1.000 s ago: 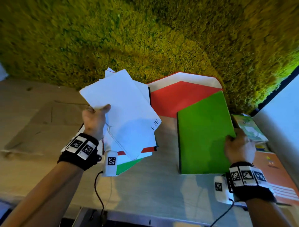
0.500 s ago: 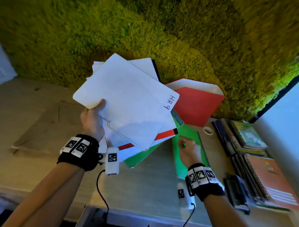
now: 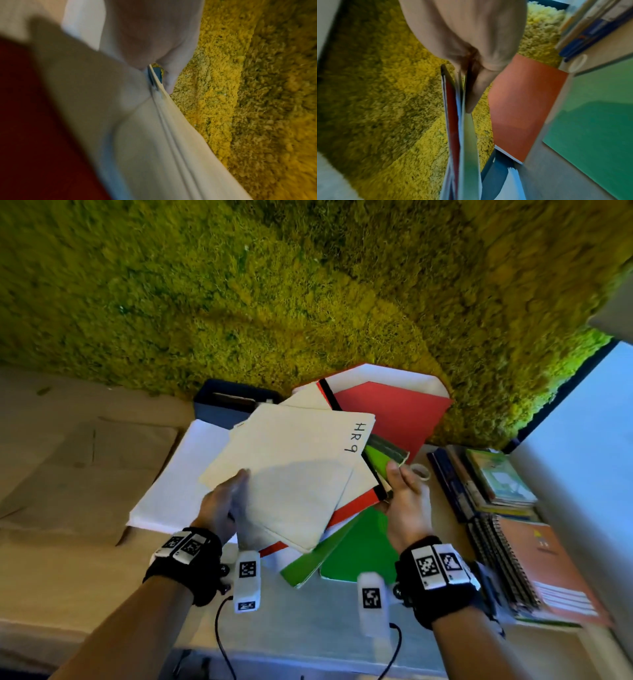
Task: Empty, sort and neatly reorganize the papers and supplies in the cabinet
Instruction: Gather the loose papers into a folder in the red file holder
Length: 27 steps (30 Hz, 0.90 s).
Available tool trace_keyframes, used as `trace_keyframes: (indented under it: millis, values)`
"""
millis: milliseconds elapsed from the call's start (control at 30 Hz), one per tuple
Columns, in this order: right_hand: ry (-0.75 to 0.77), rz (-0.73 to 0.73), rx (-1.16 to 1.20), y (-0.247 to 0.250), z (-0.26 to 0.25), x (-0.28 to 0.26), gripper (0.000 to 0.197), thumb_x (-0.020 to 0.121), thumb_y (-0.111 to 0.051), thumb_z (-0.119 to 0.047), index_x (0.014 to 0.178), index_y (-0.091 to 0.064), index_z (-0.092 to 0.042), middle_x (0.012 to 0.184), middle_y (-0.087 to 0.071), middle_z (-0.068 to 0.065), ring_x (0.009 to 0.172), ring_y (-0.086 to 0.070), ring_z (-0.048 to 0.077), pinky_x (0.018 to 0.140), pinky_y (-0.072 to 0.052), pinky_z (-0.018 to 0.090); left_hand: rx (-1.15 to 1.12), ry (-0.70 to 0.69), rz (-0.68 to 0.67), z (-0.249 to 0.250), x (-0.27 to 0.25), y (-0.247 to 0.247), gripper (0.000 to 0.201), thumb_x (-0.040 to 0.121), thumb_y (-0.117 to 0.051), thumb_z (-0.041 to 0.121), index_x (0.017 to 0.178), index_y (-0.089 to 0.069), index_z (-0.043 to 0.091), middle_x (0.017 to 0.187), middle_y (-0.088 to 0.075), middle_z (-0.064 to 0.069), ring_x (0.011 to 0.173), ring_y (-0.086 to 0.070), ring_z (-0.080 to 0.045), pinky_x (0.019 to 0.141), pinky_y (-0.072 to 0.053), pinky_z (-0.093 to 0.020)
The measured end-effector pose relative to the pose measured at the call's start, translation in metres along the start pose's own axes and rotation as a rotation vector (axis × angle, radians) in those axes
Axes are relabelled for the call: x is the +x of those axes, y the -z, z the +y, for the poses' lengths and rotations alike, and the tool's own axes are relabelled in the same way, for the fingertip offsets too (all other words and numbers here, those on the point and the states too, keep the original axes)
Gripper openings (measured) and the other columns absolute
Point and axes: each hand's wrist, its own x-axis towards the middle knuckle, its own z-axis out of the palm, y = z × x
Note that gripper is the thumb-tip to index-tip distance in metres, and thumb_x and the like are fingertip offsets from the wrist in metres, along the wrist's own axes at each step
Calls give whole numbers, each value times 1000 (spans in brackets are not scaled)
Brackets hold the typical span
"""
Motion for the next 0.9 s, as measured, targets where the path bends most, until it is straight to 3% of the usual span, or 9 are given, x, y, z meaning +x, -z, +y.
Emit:
trace_keyframes:
  millis: [100, 200, 267, 333, 433, 633, 733, 800, 900]
  values:
    - [160, 78, -49, 7, -16, -3, 35, 93, -58, -38, 120, -61, -15, 115, -62, 3, 111, -58, 19, 104, -42, 44, 214, -11, -26, -19, 0, -5, 39, 85, -71, 33, 114, -67, 8, 108, -72, -11, 85, -71, -20, 66, -57, -27]
    - [283, 120, 21, 16, -37, -6, 26, 100, -50, -29, 79, -61, -19, 64, -48, -15, 63, -45, 8, 66, -42, 29, 203, 9, -91, -27, 5, -9, 33, 91, -66, 25, 122, -65, 12, 118, -70, -8, 98, -69, -18, 80, -55, -34]
    - [284, 151, 106, 23, -46, -4, 36, 101, -46, -26, 67, -54, -23, 47, -37, -15, 46, -34, 5, 47, -32, 22, 189, 7, -121, -31, 4, -12, 18, 95, -60, 17, 113, -66, 14, 106, -74, -5, 85, -71, -14, 70, -56, -30]
    - [291, 198, 127, 31, -50, -1, 38, 103, -44, -24, 66, -54, -25, 46, -39, -13, 42, -36, 3, 42, -31, 21, 189, -27, -131, -32, 5, -11, 19, 96, -57, 12, 114, -64, 13, 106, -74, -5, 85, -72, -16, 67, -57, -30]
    - [306, 294, 90, 52, -36, 12, 28, 102, -44, -25, 77, -54, -22, 57, -56, -11, 53, -49, 7, 51, -44, 27, 205, -121, -126, -29, 12, -7, 40, 95, -58, 11, 134, -55, 10, 127, -65, -11, 109, -65, -25, 84, -57, -41]
    - [-80, 598, -175, 106, 52, 37, 24, 95, -43, -35, 96, -64, -22, 92, -71, 7, 82, -65, 28, 78, -54, 42, 153, -218, -55, -16, 21, 0, 53, 88, -67, 14, 138, -51, 4, 134, -59, -17, 123, -56, -36, 103, -45, -53]
    - [-366, 532, -142, 113, 70, 28, 19, 98, -38, -16, 88, -54, -13, 65, -72, -2, 58, -67, 12, 55, -56, 27, 140, -222, -61, -13, 25, 4, 61, 83, -74, 20, 138, -52, 7, 135, -59, -15, 125, -56, -35, 105, -43, -53]
    - [-479, 542, -200, 109, 76, 21, 10, 86, -56, -3, 95, -53, 2, 79, -73, 9, 64, -66, 20, 54, -51, 30, 147, -213, -73, -11, 25, 4, 62, 82, -74, 21, 138, -52, 7, 134, -60, -14, 125, -55, -35, 106, -41, -54]
    - [-576, 544, -360, 103, 82, 18, 75, 65, -78, -13, 125, -38, 9, 115, -58, 19, 94, -61, 29, 65, -46, 34, 169, -232, -79, -13, 23, -3, 57, 86, -69, 14, 139, -50, 7, 134, -60, -14, 124, -56, -34, 105, -42, -53]
